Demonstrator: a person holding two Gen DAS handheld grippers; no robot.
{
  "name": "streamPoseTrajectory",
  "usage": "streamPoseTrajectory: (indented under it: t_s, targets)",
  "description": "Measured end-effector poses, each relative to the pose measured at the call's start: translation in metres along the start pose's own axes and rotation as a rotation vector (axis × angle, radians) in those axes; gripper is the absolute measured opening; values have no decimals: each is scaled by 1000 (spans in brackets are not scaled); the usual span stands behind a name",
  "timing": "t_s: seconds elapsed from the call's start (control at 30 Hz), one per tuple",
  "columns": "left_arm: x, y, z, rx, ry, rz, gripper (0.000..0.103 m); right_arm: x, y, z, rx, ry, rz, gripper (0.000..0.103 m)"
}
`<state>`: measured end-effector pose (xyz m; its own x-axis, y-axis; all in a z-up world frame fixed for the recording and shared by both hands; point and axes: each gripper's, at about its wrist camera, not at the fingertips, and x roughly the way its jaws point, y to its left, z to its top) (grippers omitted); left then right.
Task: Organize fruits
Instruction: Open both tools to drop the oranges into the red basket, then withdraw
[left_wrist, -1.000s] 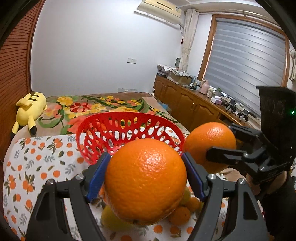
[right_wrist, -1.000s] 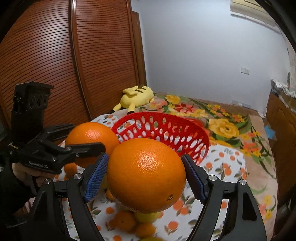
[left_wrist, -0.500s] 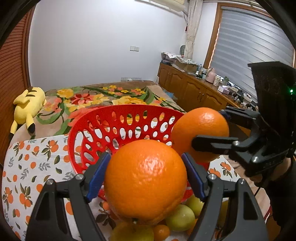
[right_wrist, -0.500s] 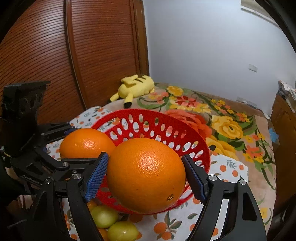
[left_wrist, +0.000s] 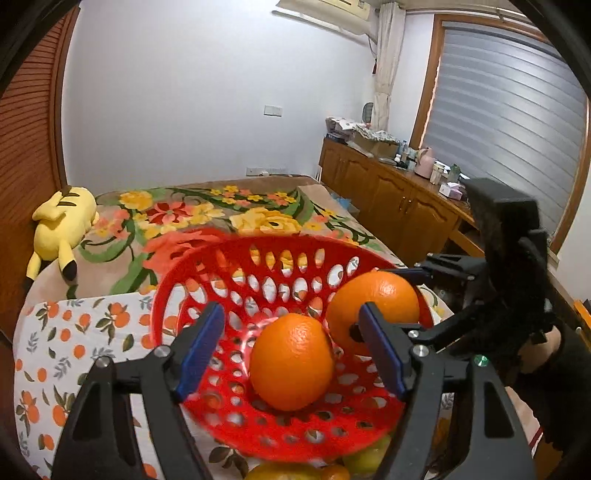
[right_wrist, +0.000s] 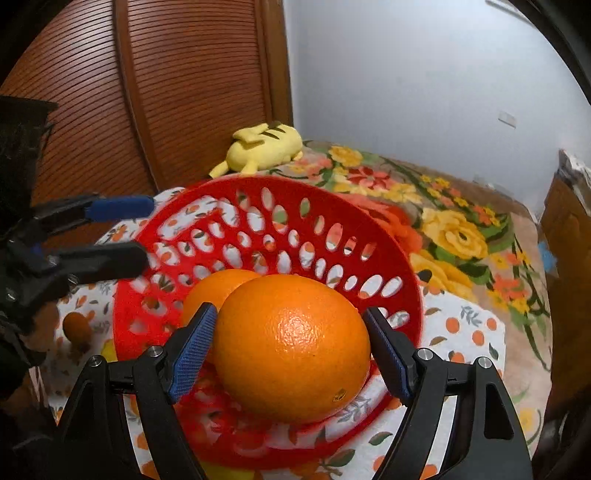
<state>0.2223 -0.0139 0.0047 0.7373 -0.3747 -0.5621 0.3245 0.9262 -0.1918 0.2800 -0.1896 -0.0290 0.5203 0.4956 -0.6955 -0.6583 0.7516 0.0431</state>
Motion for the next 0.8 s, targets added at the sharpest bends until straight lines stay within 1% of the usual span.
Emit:
streamPoseTrajectory:
  t_s: [0.2, 0.43, 0.53, 0.6, 0.8]
  targets:
    - [-6, 8, -5, -16, -2, 8, 75, 6, 2, -5, 17, 15, 0, 82]
    - [-7, 8, -16, -18, 15, 11, 75, 9, 7, -8, 17, 17, -40, 82]
    - [-9, 8, -20, -18, 17, 17, 75, -2, 3, -3, 48, -33, -23, 81]
    - [-11, 10, -22, -20, 16, 21, 75, -12, 2, 1, 61, -59, -34, 81]
    - [-20, 7, -28, -9, 14, 34, 75, -34, 11, 0, 60, -83, -45, 81]
